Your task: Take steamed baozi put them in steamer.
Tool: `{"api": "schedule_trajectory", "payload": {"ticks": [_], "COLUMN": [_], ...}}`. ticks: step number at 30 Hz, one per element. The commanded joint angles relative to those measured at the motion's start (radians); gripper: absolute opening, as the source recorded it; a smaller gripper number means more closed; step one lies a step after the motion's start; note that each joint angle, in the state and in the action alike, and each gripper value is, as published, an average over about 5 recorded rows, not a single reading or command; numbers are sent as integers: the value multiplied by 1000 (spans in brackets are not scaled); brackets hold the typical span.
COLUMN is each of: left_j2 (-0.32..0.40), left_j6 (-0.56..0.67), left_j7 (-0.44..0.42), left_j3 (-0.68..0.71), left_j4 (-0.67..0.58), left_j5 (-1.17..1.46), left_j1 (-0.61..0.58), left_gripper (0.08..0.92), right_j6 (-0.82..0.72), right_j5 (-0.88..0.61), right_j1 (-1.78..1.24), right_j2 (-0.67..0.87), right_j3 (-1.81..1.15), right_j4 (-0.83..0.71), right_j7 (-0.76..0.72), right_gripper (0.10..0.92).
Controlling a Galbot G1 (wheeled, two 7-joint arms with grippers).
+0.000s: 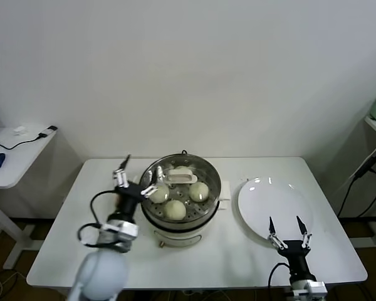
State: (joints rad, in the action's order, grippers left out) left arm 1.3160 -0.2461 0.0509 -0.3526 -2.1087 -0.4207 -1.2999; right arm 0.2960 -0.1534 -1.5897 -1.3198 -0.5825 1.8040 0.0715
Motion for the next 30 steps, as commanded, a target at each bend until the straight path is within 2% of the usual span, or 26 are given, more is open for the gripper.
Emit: {"api": "schedule_trajectory", "payload": {"ticks": [1,9,30], "left_j2": [-100,-81,-37], "left_j6": [223,325,376], "left_j7": [14,-25,-45], "left_j3": [-393,-353,-257], "left_j4": [147,308,302], "left_j5": [837,789,683], "left_j1": [-173,-223,-265], "left_gripper": [823,823,823], "right_j6": [33,23,11], "right_j5": [-58,-86,-83], "right_j1": [11,19,23], "right_j2": [16,21,20], "right_j3": [-24,-10,21], "right_j4": [-61,-83,-66], "right_j7": [-1,-21,-24], "right_gripper": [823,823,823]}}
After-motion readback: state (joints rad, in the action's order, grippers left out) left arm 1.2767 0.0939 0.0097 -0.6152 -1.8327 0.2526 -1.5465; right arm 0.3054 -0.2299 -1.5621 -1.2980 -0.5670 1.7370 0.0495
